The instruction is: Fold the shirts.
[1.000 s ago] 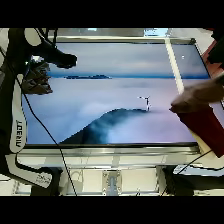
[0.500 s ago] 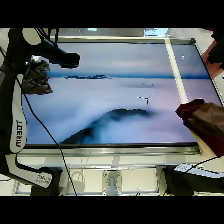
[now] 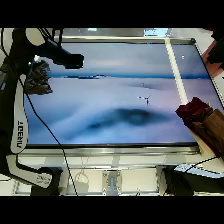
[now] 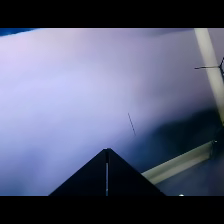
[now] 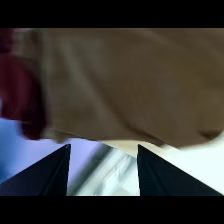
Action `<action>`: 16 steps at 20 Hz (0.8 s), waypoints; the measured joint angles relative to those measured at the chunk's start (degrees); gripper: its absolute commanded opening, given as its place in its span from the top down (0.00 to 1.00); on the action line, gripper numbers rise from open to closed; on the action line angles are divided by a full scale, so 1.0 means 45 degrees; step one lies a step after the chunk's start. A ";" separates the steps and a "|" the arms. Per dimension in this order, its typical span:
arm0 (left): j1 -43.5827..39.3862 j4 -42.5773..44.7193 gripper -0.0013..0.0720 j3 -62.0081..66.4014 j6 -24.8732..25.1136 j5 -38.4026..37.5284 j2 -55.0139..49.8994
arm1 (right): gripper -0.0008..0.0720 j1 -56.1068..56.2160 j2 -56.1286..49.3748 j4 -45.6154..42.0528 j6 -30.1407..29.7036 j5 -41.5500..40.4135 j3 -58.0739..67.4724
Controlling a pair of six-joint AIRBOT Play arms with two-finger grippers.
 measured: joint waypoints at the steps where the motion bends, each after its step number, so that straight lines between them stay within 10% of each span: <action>1: -0.0015 -0.0015 0.97 0.0000 0.0000 -0.0005 0.0000 | 0.34 0.0102 0.0000 0.1345 -0.0005 -0.0248 -0.0010; 8: -0.0053 -0.0058 0.97 0.0000 -0.0175 -0.0039 0.0000 | 0.47 0.4328 0.0000 0.7839 -0.2822 -0.1671 -0.0024; 16: -0.0053 -0.0049 0.97 0.0000 -0.0306 -0.0350 0.0000 | 0.61 1.1827 0.0000 0.1025 -0.4255 -0.5357 -0.0622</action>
